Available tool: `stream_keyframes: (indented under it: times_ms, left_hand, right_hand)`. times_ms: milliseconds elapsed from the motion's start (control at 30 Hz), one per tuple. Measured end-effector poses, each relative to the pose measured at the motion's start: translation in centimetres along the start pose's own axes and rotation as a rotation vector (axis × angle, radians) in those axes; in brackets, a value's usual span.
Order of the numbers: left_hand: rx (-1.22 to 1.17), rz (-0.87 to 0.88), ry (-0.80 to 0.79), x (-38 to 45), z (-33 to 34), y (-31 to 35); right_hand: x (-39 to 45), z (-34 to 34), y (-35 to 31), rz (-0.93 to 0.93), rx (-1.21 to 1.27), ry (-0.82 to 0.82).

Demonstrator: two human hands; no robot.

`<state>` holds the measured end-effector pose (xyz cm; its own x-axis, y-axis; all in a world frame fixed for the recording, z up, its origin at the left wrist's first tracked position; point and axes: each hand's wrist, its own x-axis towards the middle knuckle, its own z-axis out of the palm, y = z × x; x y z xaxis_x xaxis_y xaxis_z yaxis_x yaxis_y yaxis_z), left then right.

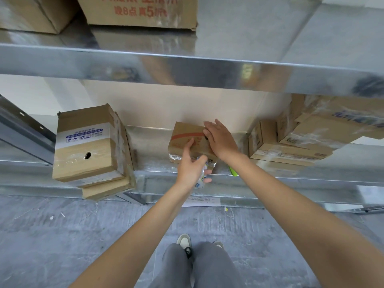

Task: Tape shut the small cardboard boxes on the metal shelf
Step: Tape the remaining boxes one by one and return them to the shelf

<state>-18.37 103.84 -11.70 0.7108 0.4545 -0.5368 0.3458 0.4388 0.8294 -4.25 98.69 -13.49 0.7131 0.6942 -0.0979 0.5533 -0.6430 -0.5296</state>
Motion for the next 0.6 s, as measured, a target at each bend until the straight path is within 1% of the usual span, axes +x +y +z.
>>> stream_keyframes:
  times_ms: [100,233,300,500,600]
  left_hand:
    - [-0.022,0.009,-0.017,0.2,-0.1,-0.2]
    - [-0.010,0.026,-0.033,0.4,-0.3,-0.3]
    - [0.015,0.035,-0.041,0.5,-0.6,-0.2]
    - [0.084,0.061,-0.061,0.9,-1.3,0.2]
    - [0.071,0.064,-0.097,1.0,-1.6,0.4]
  right_hand:
    - [-1.0,-0.1,1.1,-0.074,-0.175,-0.055]
    - [-3.0,-0.5,1.3,-0.186,-0.274,-0.098]
    - [-4.2,-0.8,1.4,-0.221,-0.282,-0.118]
    - [-6.9,-0.9,1.0,-0.283,-0.178,-0.154]
    - [-7.3,-1.0,1.0,-0.334,-0.241,-0.131]
